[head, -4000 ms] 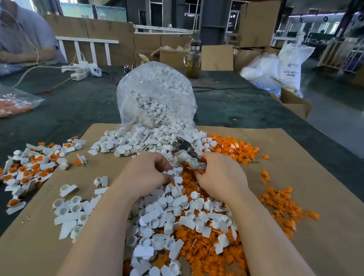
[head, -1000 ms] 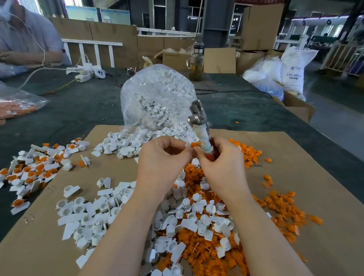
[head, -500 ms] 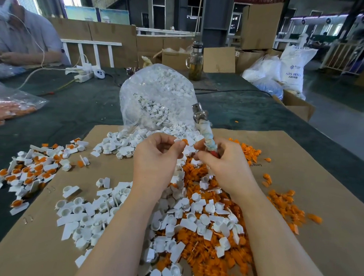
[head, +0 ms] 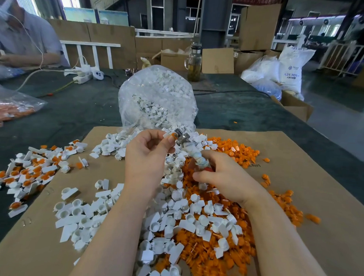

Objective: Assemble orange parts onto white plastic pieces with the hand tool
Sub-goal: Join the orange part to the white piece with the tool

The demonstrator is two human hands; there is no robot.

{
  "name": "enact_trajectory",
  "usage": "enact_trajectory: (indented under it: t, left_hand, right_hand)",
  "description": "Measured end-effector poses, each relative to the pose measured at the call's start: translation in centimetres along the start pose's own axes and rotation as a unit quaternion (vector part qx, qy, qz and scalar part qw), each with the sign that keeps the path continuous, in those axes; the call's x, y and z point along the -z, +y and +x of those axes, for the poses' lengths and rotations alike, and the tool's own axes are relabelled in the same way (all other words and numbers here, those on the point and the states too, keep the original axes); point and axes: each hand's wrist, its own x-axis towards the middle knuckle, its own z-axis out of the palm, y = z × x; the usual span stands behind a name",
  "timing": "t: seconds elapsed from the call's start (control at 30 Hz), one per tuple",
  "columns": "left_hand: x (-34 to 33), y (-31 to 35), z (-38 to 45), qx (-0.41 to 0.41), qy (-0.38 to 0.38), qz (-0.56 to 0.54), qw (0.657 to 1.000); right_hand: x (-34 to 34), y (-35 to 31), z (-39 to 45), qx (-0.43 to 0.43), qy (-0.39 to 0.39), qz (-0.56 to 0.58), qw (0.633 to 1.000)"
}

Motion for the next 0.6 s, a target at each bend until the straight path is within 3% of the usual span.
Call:
enact_trajectory:
  t: [0.6]
  left_hand:
    - [0.2, -0.2, 0.2, 0.008, -0.003, -0.059, 0.998]
  right_hand:
    - [-1.1, -0.6, 0.4, 0.022, 0.032, -0.057, 0.998]
